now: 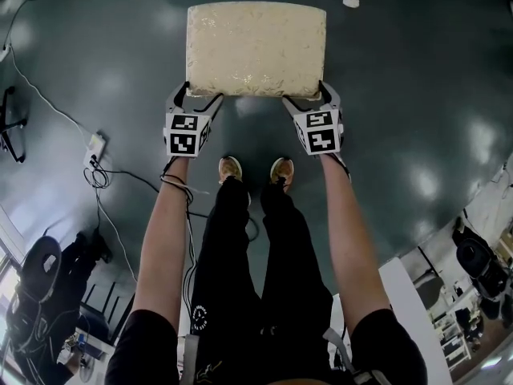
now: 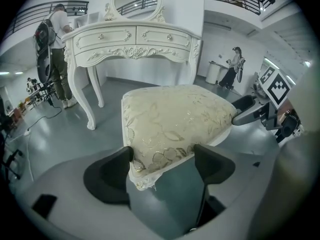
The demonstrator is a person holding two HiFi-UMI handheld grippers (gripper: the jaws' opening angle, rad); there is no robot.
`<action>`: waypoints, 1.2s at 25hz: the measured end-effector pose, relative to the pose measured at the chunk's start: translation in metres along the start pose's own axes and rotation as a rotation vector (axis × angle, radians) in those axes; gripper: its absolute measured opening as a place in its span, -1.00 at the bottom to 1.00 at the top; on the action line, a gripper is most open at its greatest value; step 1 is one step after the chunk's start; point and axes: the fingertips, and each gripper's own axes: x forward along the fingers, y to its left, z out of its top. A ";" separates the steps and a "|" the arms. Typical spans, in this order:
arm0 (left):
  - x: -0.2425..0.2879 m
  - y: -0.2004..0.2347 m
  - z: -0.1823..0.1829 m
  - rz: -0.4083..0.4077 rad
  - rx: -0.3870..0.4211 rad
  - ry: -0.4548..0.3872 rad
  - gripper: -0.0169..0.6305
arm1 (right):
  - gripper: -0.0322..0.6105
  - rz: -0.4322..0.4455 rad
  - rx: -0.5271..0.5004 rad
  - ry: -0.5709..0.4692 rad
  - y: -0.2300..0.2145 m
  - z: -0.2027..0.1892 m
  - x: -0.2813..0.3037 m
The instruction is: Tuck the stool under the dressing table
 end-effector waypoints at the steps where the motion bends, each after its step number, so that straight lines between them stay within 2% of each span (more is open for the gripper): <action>1: -0.002 -0.001 0.000 0.008 -0.001 0.001 0.35 | 0.42 0.001 0.001 0.002 0.001 -0.001 -0.001; 6: -0.004 0.007 0.006 0.052 0.014 0.008 0.27 | 0.42 0.006 0.024 -0.034 0.011 0.014 -0.001; 12: -0.009 0.056 -0.003 0.041 0.011 0.009 0.27 | 0.42 -0.018 0.040 -0.041 0.048 0.038 0.023; 14: -0.015 0.035 -0.022 0.035 0.014 0.000 0.27 | 0.42 -0.040 0.039 -0.043 0.051 0.008 0.011; 18: -0.030 -0.041 -0.072 0.007 0.018 -0.021 0.26 | 0.47 -0.075 0.034 -0.028 0.045 -0.079 -0.029; 21: -0.059 -0.077 -0.109 0.000 -0.006 -0.014 0.27 | 0.47 -0.075 0.022 -0.016 0.064 -0.122 -0.052; 30: -0.042 -0.052 -0.092 0.073 -0.025 -0.040 0.26 | 0.47 -0.073 0.029 -0.058 0.056 -0.088 -0.040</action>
